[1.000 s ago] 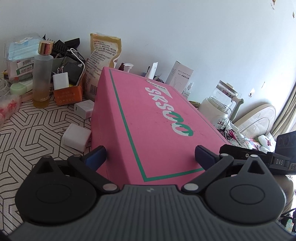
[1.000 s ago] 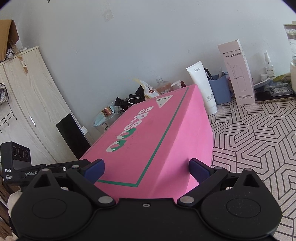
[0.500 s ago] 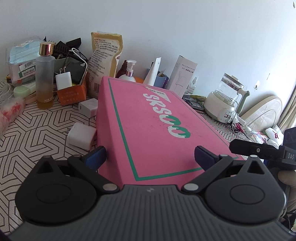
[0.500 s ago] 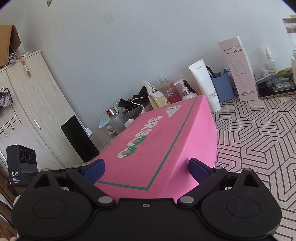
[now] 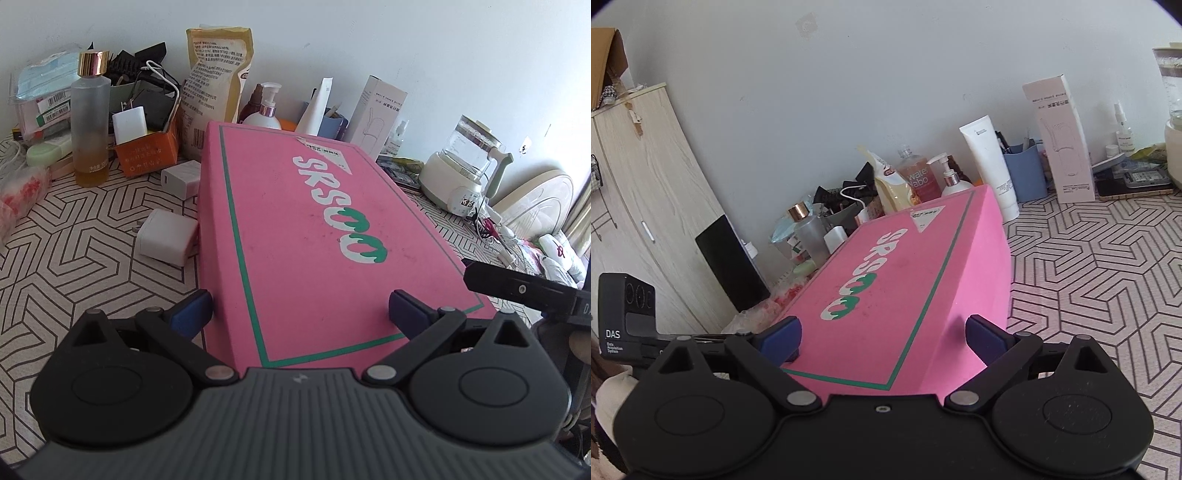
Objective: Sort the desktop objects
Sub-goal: 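Lower the pink lid onto the box rim with both tools and release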
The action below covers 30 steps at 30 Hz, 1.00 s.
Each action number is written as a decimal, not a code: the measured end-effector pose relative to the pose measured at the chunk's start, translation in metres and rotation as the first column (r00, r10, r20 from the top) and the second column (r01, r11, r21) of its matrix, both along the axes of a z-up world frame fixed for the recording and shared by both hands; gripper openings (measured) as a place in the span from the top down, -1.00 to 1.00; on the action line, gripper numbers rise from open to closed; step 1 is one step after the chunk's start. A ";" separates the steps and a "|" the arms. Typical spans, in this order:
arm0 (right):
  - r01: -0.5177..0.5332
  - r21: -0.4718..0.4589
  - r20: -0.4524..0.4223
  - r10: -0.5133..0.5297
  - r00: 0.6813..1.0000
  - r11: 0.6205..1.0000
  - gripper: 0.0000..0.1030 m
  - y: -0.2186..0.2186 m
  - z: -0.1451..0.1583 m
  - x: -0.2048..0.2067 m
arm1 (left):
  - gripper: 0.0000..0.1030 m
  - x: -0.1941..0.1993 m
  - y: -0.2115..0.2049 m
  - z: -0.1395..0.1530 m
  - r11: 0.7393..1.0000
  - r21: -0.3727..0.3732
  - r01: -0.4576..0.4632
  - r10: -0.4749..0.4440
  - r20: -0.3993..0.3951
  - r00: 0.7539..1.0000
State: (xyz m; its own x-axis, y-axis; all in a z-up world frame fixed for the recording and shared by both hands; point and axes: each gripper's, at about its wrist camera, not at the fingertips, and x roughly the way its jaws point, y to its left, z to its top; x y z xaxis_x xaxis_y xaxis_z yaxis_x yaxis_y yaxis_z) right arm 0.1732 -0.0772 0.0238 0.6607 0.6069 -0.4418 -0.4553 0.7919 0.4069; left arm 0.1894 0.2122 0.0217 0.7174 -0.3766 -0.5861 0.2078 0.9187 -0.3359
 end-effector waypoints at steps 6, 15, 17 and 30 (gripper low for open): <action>-0.003 -0.072 0.007 0.003 1.000 0.997 -0.87 0.006 -0.004 -0.003 | -1.00 -0.001 -0.002 0.001 1.000 0.008 -0.014 0.014 -0.004 1.000; -0.006 -0.079 0.027 0.008 1.000 0.997 -0.66 0.008 -0.011 -0.007 | -1.00 -0.003 -0.004 0.000 1.000 0.014 -0.024 0.023 0.017 1.000; -0.003 -0.070 0.028 0.005 1.000 0.998 -0.66 0.008 -0.012 -0.008 | -1.00 -0.004 -0.005 -0.001 1.000 0.016 -0.026 0.025 0.023 0.999; 0.059 -0.073 0.078 -0.053 0.996 0.996 -0.66 0.010 0.007 -0.041 | -1.00 -0.040 -0.022 0.020 0.994 0.098 -0.052 0.046 0.062 0.997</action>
